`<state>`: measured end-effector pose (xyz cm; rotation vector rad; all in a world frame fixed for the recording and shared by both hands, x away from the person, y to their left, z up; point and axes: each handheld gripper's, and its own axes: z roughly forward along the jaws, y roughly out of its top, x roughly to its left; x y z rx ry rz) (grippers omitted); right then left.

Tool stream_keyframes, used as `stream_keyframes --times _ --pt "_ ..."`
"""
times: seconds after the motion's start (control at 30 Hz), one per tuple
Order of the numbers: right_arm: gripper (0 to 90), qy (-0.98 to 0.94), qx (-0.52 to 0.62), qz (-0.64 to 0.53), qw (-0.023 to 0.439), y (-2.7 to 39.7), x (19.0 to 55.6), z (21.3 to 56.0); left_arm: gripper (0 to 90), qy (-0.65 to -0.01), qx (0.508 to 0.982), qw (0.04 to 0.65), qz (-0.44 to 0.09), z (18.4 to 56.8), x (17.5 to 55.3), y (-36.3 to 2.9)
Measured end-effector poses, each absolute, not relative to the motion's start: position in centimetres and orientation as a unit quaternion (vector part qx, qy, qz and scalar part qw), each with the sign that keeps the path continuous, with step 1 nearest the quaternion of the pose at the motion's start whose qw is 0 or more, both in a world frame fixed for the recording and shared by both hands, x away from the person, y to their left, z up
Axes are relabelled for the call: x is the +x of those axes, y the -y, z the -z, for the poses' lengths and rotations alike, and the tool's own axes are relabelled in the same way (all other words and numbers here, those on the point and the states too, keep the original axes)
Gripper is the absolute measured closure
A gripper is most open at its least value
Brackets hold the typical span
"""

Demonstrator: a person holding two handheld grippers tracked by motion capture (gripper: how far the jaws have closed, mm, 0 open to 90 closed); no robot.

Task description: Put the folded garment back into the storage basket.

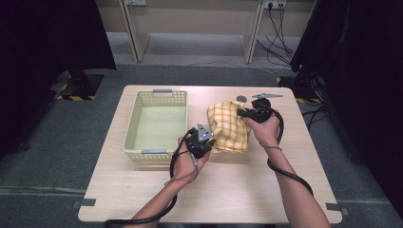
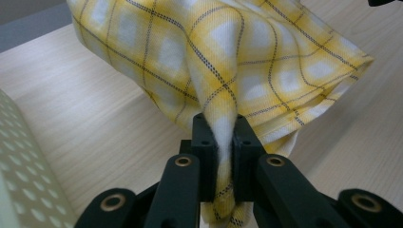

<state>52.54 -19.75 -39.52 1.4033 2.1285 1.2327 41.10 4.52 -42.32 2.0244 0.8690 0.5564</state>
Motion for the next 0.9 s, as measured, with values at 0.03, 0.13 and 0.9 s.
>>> stream_keyframes --times 0.03,0.13,0.9 --pt "77.8 -0.743 0.490 -0.430 0.154 19.8 52.5 39.5 83.3 -0.347 0.808 0.421 -0.222 42.3 41.1 -4.5" --pt "77.8 -0.742 0.487 -0.433 0.155 19.5 52.6 39.3 83.3 -0.347 0.807 0.422 -0.224 42.1 41.1 -4.7" --pt "77.5 -0.745 0.465 -0.451 0.162 16.1 53.4 36.1 83.3 -0.352 0.794 0.425 -0.254 39.8 40.8 -7.5"
